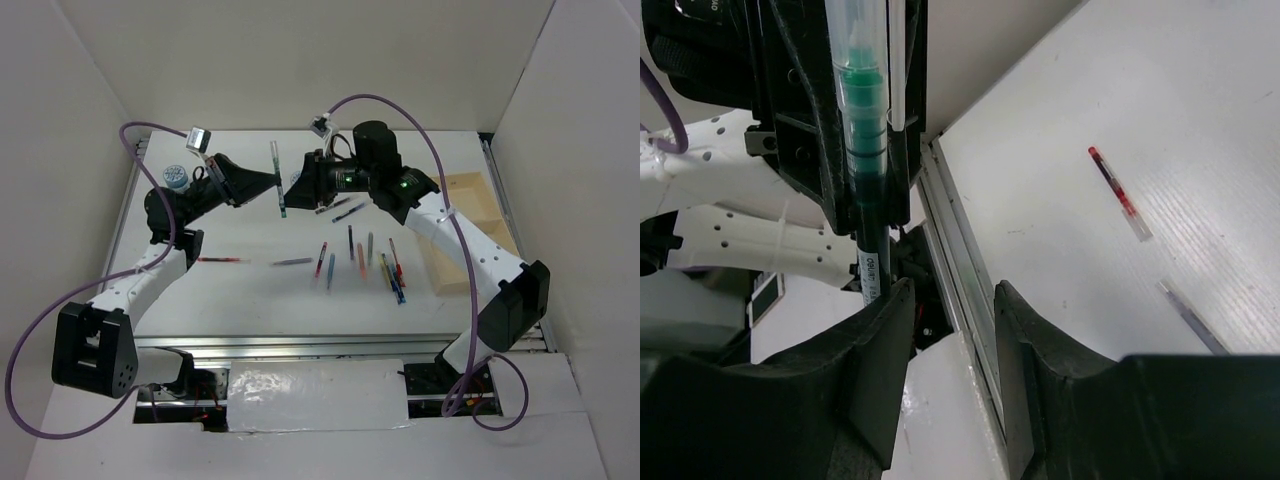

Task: Sort the stationery into containers
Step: Place the pen in the storage box.

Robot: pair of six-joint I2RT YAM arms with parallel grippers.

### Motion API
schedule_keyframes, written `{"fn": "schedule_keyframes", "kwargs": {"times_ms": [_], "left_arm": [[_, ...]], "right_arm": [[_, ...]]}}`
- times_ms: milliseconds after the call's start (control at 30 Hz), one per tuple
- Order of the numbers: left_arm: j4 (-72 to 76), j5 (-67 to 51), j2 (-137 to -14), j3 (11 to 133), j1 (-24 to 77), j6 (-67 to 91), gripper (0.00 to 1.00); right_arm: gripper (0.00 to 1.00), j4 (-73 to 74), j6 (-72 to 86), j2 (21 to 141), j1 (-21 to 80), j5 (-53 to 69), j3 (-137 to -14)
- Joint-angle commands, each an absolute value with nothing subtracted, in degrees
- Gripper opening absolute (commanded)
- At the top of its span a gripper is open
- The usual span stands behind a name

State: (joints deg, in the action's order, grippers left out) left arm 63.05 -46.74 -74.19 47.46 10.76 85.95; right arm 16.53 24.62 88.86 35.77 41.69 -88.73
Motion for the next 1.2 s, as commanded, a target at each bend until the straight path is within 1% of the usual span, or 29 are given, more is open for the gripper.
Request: {"fn": "schedule_keyframes", "kwargs": {"times_ms": [0,133,233,333,400,467,500,567,733,1033,1100,1167], "left_arm": [[68.3,-46.1,-74.0,47.5,10.4,86.7,0.00],[68.8,-46.7,-73.7,47.4,9.7,87.2,0.00],[69.1,-46.8,-73.2,46.5,8.9,87.9,0.00],[69.2,-46.8,-73.1,46.0,8.1,88.3,0.00],[69.1,-46.7,-73.2,45.7,8.2,88.1,0.00],[69.7,-46.4,-73.6,45.8,8.7,88.1,0.00],[69.8,-46.3,-73.8,45.9,9.3,88.2,0.00],[69.8,-46.3,-74.3,46.6,9.9,88.1,0.00],[69.3,-46.0,-75.1,47.8,11.0,87.7,0.00],[70.4,-45.6,-75.3,47.3,11.9,88.3,0.00],[70.5,-45.6,-75.4,47.4,12.1,88.6,0.00],[70.6,-45.5,-75.3,47.3,12.3,88.7,0.00]], "right_arm": [[0.45,14.7,23.2,87.1,36.3,43.1,-91.1],[0.44,16.5,21.4,83.7,34.9,41.3,-88.1],[0.49,16.1,24.2,82.0,30.6,42.0,-86.8],[0.51,14.6,26.3,80.8,26.2,45.6,-86.0],[0.52,14.1,27.2,80.5,25.6,48.6,-85.9],[0.56,13.4,27.9,80.6,26.4,50.1,-86.3],[0.61,13.3,28.0,80.9,27.2,50.3,-86.4],[0.64,12.7,28.6,81.6,29.6,49.9,-86.7],[0.65,8.4,34.2,85.4,32.8,51.7,-86.6],[0.59,8.9,32.9,89.1,34.8,50.5,-89.6],[0.53,8.9,32.7,89.9,34.9,50.2,-90.0],[0.43,8.7,32.8,90.4,34.9,50.0,-90.3]]}}
